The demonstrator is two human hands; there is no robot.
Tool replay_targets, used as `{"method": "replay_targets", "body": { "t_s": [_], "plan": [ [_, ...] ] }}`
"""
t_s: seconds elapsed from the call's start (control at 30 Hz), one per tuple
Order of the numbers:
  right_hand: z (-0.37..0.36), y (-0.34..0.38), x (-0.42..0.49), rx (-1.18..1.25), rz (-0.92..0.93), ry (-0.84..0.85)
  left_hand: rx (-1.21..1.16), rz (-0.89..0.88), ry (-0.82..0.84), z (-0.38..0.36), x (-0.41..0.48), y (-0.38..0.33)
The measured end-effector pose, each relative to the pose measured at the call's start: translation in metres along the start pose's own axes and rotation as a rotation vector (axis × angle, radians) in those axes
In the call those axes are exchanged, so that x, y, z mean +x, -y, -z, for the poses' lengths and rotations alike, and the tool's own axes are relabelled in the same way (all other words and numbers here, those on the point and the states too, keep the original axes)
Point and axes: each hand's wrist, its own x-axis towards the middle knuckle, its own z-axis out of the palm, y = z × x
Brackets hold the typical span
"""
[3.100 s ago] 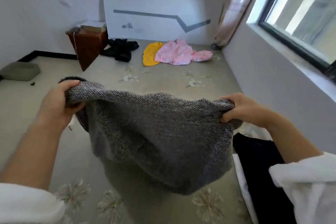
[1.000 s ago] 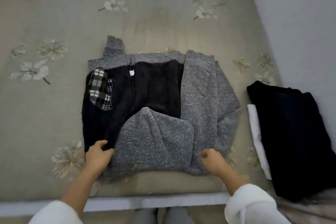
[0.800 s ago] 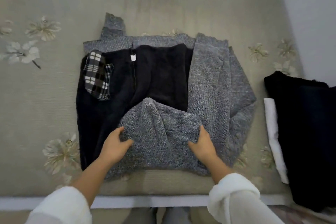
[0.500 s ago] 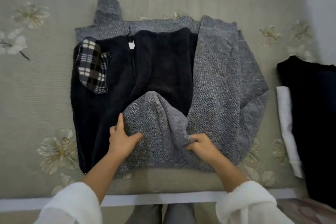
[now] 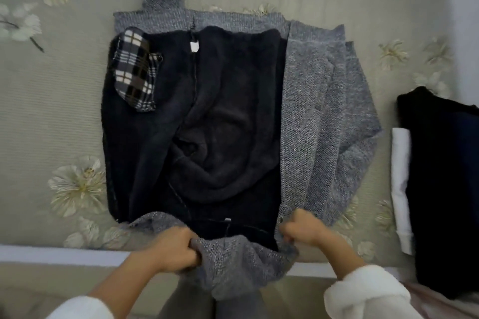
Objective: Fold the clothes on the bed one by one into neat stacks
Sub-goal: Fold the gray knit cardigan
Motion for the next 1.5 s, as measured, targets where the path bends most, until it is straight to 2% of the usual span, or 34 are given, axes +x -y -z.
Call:
{"method": "replay_targets", "body": {
  "t_s": [0.1, 0.17, 0.23, 0.33, 0.4, 0.47, 0.53, 0.57, 0.63, 0.73, 0.77, 0.83, 0.93, 1.0, 1.07, 1.13, 1.2, 1.27, 1.3, 1.37, 1.4, 1.5],
  "plan": [
    [0.002, 0.012, 0.014, 0.156, -0.035, -0.312, -0.053, 0.083, 0.246, -0.007, -0.005, 0.005],
    [-0.005, 0.023, 0.021, 0.065, -0.073, -0.354, -0.018, 0.046, 0.349, -0.011, -0.004, 0.006],
    [-0.012, 0.029, 0.027, -0.054, -0.092, -0.357, -0.03, 0.029, 0.384, -0.015, 0.0, 0.006],
    [-0.01, 0.031, 0.028, -0.043, -0.109, -0.404, -0.201, 0.039, 0.386, -0.017, 0.002, 0.008],
    [-0.003, 0.033, 0.026, 0.132, -0.028, -0.361, -0.463, 0.067, 0.16, -0.013, 0.0, 0.005],
    [0.003, 0.034, 0.022, 0.095, 0.058, -0.23, -0.724, 0.095, -0.286, -0.006, -0.003, 0.002],
    [0.009, 0.039, 0.017, -0.182, 0.071, -0.084, -0.718, 0.166, -0.78, 0.004, -0.004, 0.003],
    [0.012, 0.041, 0.017, -0.283, 0.043, -0.048, -0.675, 0.217, -0.952, 0.01, -0.004, 0.006],
    [0.019, 0.053, 0.019, -0.319, 0.02, -0.111, -0.697, 0.326, -1.114, 0.023, 0.002, 0.015],
    [0.027, 0.082, 0.027, -0.132, 0.14, -0.417, -0.862, 0.544, -1.065, 0.036, 0.011, 0.041],
    [0.028, 0.093, 0.032, -0.096, 0.197, -0.448, -0.924, 0.62, -1.008, 0.039, 0.013, 0.053],
    [0.027, 0.111, 0.042, -0.122, 0.265, -0.366, -1.038, 0.675, -0.912, 0.045, 0.017, 0.071],
    [0.024, 0.132, 0.057, -0.244, 0.237, -0.163, -1.115, 0.496, -0.875, 0.057, 0.024, 0.085],
    [0.02, 0.138, 0.065, -0.349, 0.207, -0.116, -1.174, 0.385, -0.831, 0.072, 0.027, 0.086],
    [0.017, 0.139, 0.067, -0.426, 0.181, -0.085, -1.296, 0.35, -0.778, 0.09, 0.028, 0.083],
    [0.019, 0.137, 0.067, -0.388, 0.18, -0.074, -1.416, 0.264, -0.714, 0.112, 0.025, 0.073],
    [0.028, 0.133, 0.064, -0.285, 0.208, -0.104, -1.291, 0.091, -0.793, 0.135, 0.021, 0.052],
    [0.041, 0.129, 0.062, -0.098, 0.211, -0.117, -1.017, -0.195, -0.931, 0.156, 0.014, 0.017],
    [0.048, 0.127, 0.062, 0.059, 0.195, -0.111, -0.891, -0.366, -0.926, 0.164, 0.012, -0.005],
    [0.064, 0.125, 0.063, 0.442, 0.114, -0.107, -0.65, -0.592, -0.72, 0.162, 0.02, -0.044],
    [0.073, 0.124, 0.064, 0.606, 0.071, -0.145, -0.498, -0.601, -0.604, 0.153, 0.027, -0.061],
    [0.097, 0.117, 0.067, 0.931, 0.014, -0.365, 0.04, -0.387, -0.259, 0.114, 0.054, -0.08]
  ]
}}
